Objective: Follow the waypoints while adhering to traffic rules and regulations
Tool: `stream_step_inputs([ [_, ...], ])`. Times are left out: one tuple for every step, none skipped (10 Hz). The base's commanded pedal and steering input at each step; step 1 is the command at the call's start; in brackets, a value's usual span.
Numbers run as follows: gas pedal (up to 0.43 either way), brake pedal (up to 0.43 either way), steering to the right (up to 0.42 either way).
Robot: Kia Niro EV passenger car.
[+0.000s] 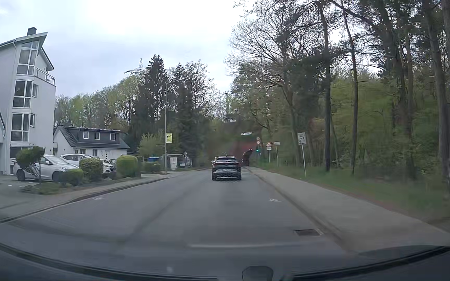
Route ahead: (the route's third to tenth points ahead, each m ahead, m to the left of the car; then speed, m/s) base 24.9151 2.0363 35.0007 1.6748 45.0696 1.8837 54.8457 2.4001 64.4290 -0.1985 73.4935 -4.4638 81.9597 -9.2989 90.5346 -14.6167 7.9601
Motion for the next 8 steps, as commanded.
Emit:
stream_step_inputs([
  [0.287,0.0,-0.001],
  [0.287,0.0,-0.001],
  [0.287,0.0,0.0],
  [0.26,0.0,-0.001],
  [0.248,0.0,-0.001],
  [0.248,0.0,0.0],
  [0.248,0.0,0.0],
  [0.248,0.0,0.0],
])
